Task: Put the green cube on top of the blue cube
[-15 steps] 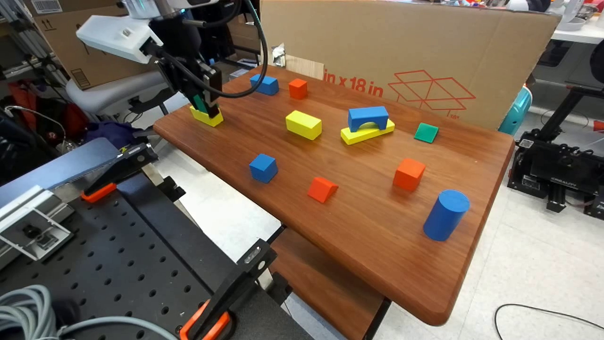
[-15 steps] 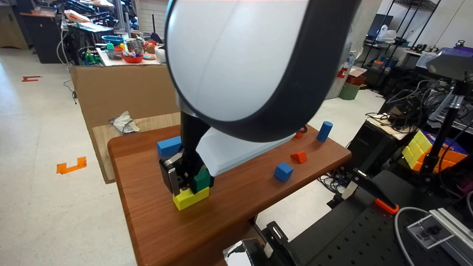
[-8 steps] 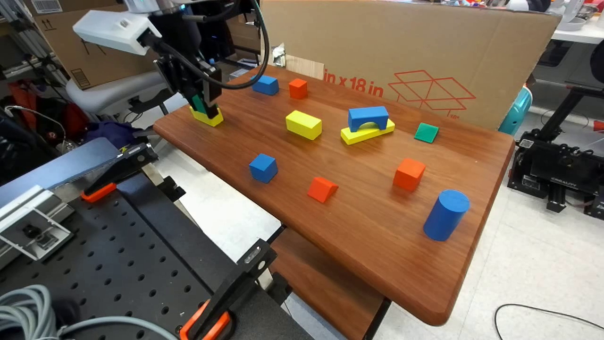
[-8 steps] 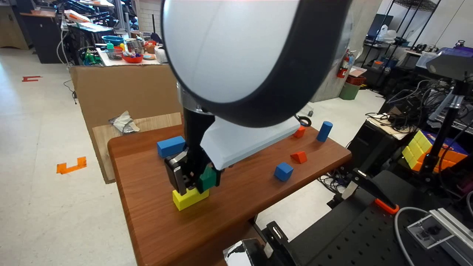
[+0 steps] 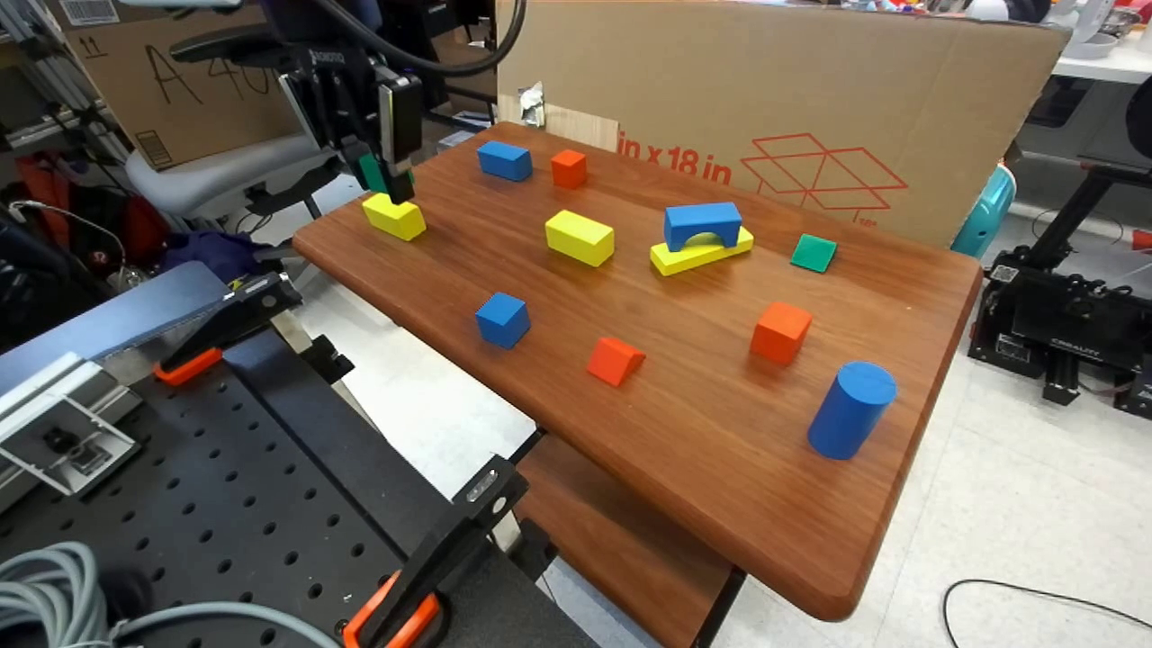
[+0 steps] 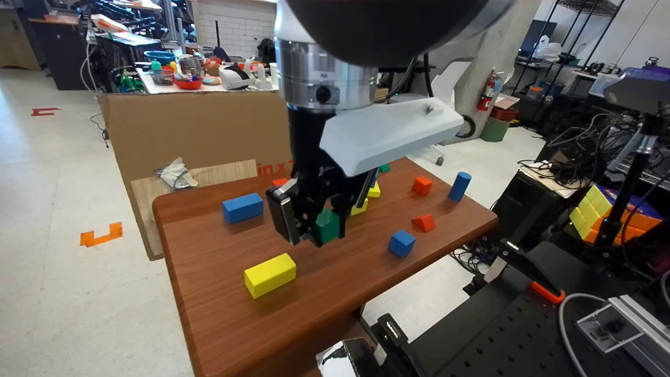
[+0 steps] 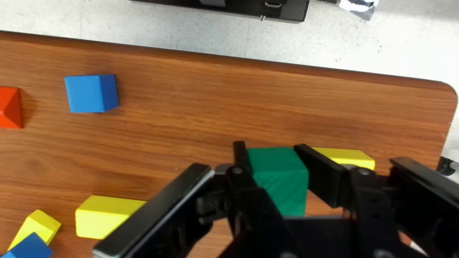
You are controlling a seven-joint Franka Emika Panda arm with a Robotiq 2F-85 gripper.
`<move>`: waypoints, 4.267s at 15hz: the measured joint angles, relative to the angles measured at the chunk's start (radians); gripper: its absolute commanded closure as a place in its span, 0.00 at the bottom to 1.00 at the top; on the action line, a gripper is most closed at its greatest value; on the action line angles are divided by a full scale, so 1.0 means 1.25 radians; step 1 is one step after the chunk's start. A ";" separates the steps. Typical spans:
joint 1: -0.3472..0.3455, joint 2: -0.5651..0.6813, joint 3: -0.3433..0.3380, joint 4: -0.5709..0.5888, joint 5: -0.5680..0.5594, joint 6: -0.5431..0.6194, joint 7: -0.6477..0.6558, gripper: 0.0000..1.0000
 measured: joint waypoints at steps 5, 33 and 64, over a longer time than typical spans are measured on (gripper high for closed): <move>-0.049 -0.050 -0.027 -0.058 -0.002 -0.004 -0.009 0.88; -0.132 -0.085 -0.154 -0.190 -0.211 0.122 -0.010 0.88; -0.124 0.037 -0.110 -0.131 -0.064 0.247 -0.052 0.27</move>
